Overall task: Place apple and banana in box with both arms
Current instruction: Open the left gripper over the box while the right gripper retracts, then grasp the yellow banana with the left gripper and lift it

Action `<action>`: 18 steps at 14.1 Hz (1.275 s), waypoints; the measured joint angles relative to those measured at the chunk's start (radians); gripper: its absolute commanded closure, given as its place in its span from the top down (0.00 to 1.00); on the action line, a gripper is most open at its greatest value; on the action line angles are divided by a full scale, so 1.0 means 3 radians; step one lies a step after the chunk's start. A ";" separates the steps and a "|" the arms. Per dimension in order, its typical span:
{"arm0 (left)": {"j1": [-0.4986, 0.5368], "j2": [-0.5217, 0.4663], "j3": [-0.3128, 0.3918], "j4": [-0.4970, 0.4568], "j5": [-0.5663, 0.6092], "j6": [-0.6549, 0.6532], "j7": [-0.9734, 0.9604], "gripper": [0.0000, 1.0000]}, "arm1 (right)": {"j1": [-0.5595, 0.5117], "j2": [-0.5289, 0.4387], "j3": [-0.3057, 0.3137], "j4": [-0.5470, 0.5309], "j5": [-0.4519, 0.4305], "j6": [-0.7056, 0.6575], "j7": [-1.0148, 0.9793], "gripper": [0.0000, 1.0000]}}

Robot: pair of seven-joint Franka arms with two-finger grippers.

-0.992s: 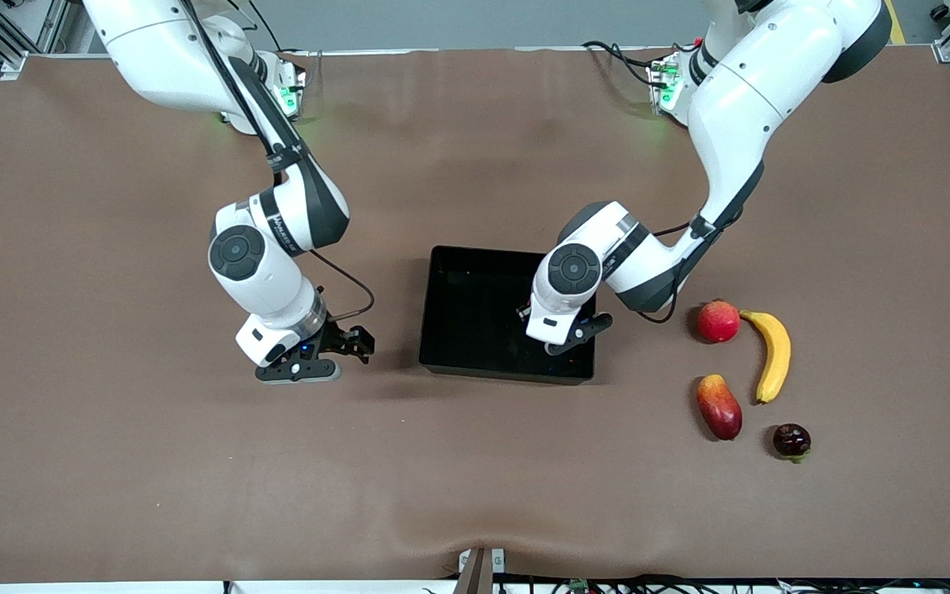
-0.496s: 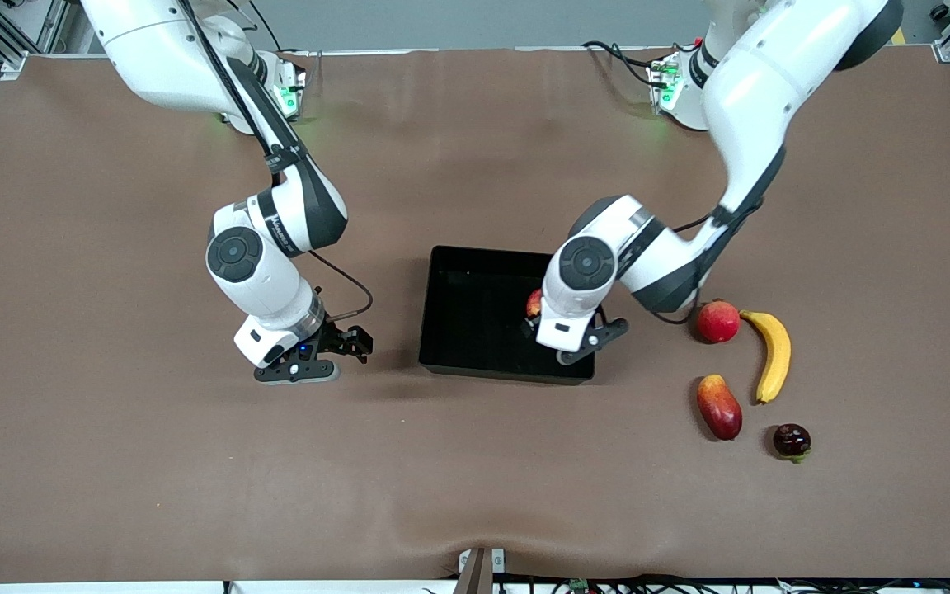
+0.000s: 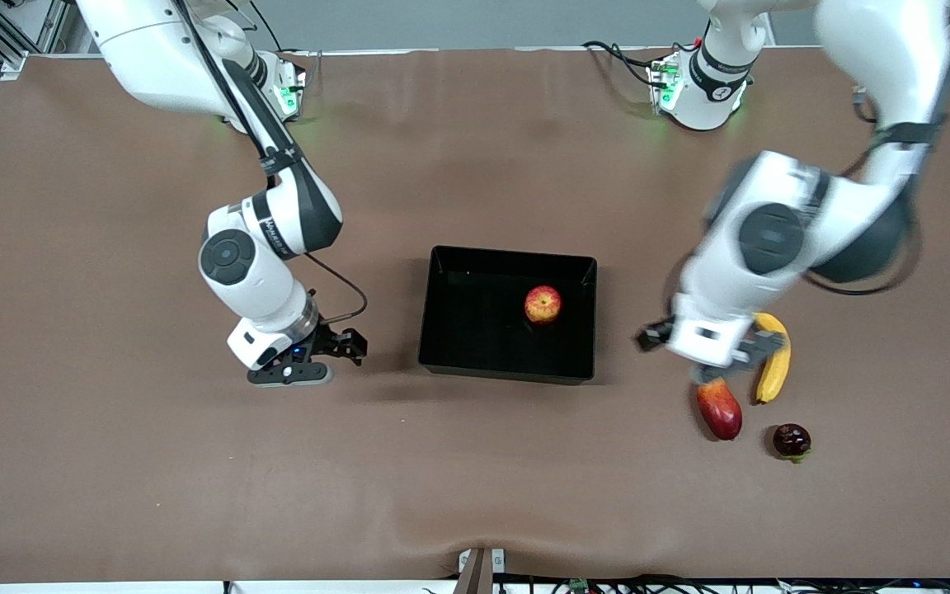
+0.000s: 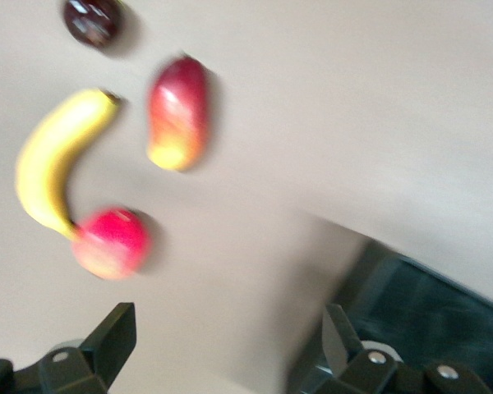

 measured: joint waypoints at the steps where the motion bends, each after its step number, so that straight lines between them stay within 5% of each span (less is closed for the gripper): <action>1: 0.0179 0.0019 0.0011 -0.0051 0.0003 0.0002 0.0313 1.00 | -0.0075 -0.0024 -0.0001 0.0000 0.0001 -0.0038 -0.0088 1.00; 7: 0.1063 0.0506 0.0042 -0.0411 0.0322 0.0702 0.1723 1.00 | -0.0506 -0.0506 -0.0003 0.0002 0.0001 -0.0831 -0.0493 1.00; 11: 0.1198 0.0712 0.0041 -0.0745 0.0618 0.1155 0.1894 0.84 | -0.0877 -0.0957 -0.0005 0.0006 0.0002 -0.1470 -0.0742 1.00; 13: 0.1253 0.0765 0.0041 -0.0854 0.0800 0.1270 0.1893 0.58 | -0.1034 -0.1213 -0.0006 0.0017 0.0002 -0.1771 -0.0824 1.00; 14: 0.1283 0.0780 0.0041 -0.0888 0.0828 0.1301 0.1894 0.15 | -0.1099 -0.1339 -0.0006 0.0023 0.0002 -0.1896 -0.0843 1.00; 15: 0.1308 0.0786 0.0042 -0.0919 0.0834 0.1320 0.1900 0.00 | -0.1161 -0.1466 -0.0007 0.0024 0.0002 -0.2019 -0.0870 1.00; 18: 0.1340 0.0767 0.0028 -0.0954 0.0845 0.1330 0.1907 0.00 | -0.1345 -0.1702 -0.0008 0.0107 0.0002 -0.2411 -0.0944 1.00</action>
